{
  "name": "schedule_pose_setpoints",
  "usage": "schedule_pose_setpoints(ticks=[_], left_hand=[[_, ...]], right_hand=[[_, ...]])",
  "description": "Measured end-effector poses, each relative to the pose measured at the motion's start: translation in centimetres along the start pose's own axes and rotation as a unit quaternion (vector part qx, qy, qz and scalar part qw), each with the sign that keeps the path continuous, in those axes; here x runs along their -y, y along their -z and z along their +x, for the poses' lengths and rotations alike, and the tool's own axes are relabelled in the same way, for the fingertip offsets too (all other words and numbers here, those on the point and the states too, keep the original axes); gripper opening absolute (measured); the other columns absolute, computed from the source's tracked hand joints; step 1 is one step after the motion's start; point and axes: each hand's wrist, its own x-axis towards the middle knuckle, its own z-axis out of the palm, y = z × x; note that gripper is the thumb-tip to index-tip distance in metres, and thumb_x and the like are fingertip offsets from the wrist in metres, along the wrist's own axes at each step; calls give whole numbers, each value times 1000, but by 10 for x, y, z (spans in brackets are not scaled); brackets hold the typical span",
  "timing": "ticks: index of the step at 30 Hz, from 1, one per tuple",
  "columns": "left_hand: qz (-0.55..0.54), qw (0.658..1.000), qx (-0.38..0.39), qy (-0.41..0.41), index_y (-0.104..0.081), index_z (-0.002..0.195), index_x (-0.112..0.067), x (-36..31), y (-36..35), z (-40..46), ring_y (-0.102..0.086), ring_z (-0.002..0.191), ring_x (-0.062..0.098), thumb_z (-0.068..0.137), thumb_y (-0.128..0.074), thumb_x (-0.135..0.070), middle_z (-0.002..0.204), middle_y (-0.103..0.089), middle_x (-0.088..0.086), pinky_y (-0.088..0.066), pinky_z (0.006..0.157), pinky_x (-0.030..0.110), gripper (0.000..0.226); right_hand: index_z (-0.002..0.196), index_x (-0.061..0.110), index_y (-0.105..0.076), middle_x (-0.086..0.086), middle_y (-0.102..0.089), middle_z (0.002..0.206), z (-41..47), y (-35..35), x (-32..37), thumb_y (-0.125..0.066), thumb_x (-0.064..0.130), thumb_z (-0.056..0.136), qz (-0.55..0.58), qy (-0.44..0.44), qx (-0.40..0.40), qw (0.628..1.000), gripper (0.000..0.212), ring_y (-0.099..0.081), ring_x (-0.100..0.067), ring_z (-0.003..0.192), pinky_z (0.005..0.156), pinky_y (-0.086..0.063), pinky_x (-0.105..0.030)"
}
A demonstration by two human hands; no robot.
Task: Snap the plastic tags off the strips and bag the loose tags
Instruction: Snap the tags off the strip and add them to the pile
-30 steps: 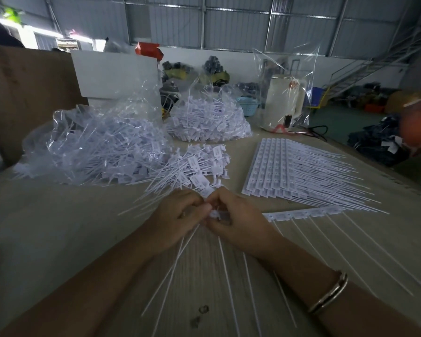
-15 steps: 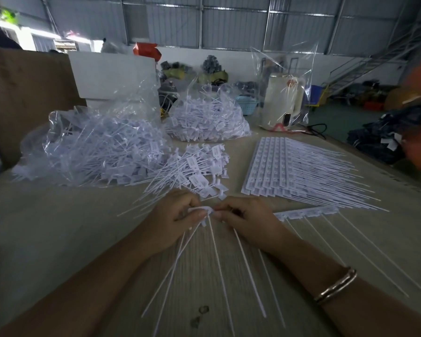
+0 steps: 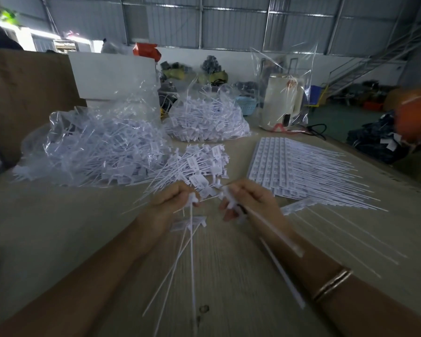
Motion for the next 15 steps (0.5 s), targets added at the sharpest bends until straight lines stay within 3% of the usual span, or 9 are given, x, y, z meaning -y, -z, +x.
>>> schedule_pose_setpoints(ticks=[2,4,7,9,11,15], left_hand=[[52,999,-2,7,-61,78,-11,2,9,-2,-56,80,15,88,-46,-23,82,-61,8,-42,76,27,21],[180,984,11,-4,-61,80,-5,7,10,0,-55,73,24,90,-50,-21,80,-60,18,-42,72,33,21],[373,925,-34,-59,-64,87,-13,8,0,5,-59,84,17,86,-47,-32,85,-61,-4,-42,86,46,26],[366,926,-53,-71,-64,93,-16,3,-6,6,-57,95,18,87,-37,-43,93,-59,-7,-38,90,52,39],[316,945,-30,-83,-62,85,-19,1,-10,7,-56,92,23,86,-32,-48,88,-58,-3,-38,87,56,41],[342,938,0,-54,-57,72,-20,6,-12,9,-55,89,17,81,-48,-47,81,-57,-9,-37,88,55,30]], right_hand=[[88,13,-64,-5,-64,74,0,9,-2,-52,15,93,-65,3,-14,998,14,-59,-14,60,60,-52,-24],[88,25,-63,2,-63,77,0,9,-6,-61,22,88,-203,30,1,979,4,-56,-5,65,64,-48,-19],[99,28,-57,18,-56,79,0,-4,-11,-68,32,81,-325,68,36,943,21,-54,1,71,65,-42,-13],[106,22,-54,18,-53,79,2,-13,-12,-67,33,82,-357,100,54,927,30,-50,0,68,64,-41,-18],[107,15,-54,9,-58,86,3,-18,-11,-68,29,83,-359,135,63,921,32,-51,-3,71,65,-42,-22],[106,19,-54,9,-61,96,2,-10,-5,-68,30,82,-338,122,86,929,30,-55,-3,79,66,-41,-12]])
